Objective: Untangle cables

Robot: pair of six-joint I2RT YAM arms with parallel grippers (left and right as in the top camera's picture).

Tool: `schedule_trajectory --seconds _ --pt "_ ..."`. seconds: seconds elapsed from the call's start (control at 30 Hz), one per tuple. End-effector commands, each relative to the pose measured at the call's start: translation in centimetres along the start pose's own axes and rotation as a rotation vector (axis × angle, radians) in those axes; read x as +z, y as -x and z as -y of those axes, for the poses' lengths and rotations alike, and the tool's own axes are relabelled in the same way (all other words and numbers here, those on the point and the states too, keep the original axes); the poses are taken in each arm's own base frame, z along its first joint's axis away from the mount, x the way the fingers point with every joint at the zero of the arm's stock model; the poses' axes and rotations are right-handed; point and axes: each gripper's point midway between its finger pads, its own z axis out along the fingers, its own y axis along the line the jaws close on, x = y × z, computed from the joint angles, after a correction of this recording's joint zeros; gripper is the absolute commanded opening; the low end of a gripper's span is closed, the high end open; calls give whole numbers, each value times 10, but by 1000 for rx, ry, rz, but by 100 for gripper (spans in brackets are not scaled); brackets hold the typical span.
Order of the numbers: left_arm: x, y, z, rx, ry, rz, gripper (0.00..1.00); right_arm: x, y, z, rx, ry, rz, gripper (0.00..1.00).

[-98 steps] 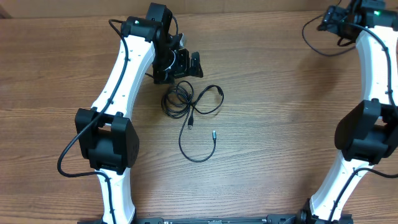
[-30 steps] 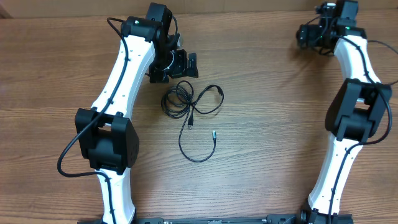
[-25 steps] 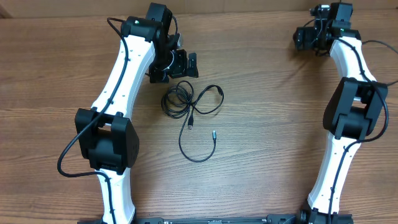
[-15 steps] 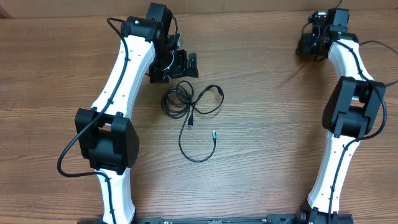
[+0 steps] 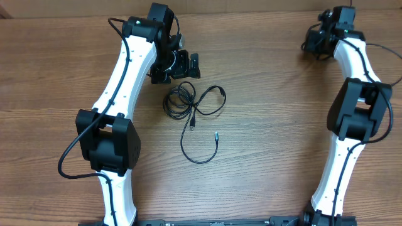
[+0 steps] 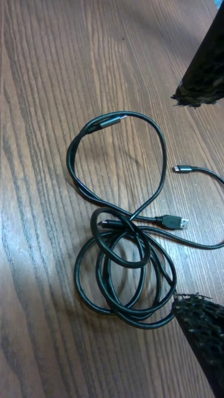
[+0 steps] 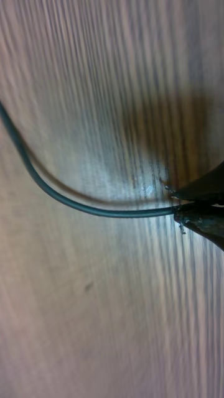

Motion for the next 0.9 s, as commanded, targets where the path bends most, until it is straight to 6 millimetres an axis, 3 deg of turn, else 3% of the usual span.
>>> schedule_trajectory --seconds 0.0,0.13,0.33,0.43,0.5,0.6,0.7,0.87 --pt "-7 3 5 38 2 26 99 -87 67 -22 174 38 188 4" --pt "-7 3 5 38 2 26 100 -116 84 -38 248 71 244 4" --pt "-7 3 5 38 2 26 100 -121 89 -60 235 80 270 4" --pt "-7 3 5 38 2 26 100 -120 90 -53 235 -28 301 4" --pt "-7 3 5 38 2 26 100 -119 92 -40 236 -125 328 15" --pt "-7 3 5 38 2 26 100 -108 88 -35 129 -163 313 23" --pt "-7 3 5 38 2 26 99 -88 73 -29 69 -185 255 38" --pt "-7 3 5 38 2 26 100 -49 44 -17 18 -206 153 42"
